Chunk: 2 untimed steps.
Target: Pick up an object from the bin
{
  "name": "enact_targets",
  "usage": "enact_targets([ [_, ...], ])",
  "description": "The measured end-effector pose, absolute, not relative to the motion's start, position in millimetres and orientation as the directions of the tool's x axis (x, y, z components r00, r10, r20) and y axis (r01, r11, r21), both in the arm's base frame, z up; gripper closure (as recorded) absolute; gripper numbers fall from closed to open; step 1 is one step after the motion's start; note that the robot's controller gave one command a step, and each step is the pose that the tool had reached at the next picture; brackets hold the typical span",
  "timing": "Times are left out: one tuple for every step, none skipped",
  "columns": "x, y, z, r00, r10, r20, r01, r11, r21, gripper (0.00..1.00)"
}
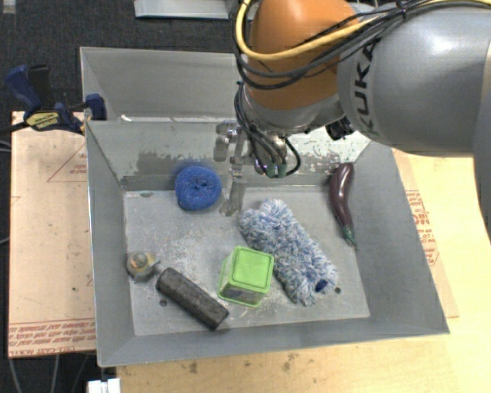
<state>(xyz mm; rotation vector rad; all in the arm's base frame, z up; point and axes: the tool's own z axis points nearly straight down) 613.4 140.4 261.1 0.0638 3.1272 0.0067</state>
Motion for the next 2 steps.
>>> enact_targets([
  [629.7, 127.9, 205.6, -0.997, -0.075, -0.005, -0.075, 0.997, 0.001, 0.00],
  [630.2, 128.4, 178.3, -0.983, -0.181, 0.003, -0.181, 0.983, 0.000, 0.00],
])
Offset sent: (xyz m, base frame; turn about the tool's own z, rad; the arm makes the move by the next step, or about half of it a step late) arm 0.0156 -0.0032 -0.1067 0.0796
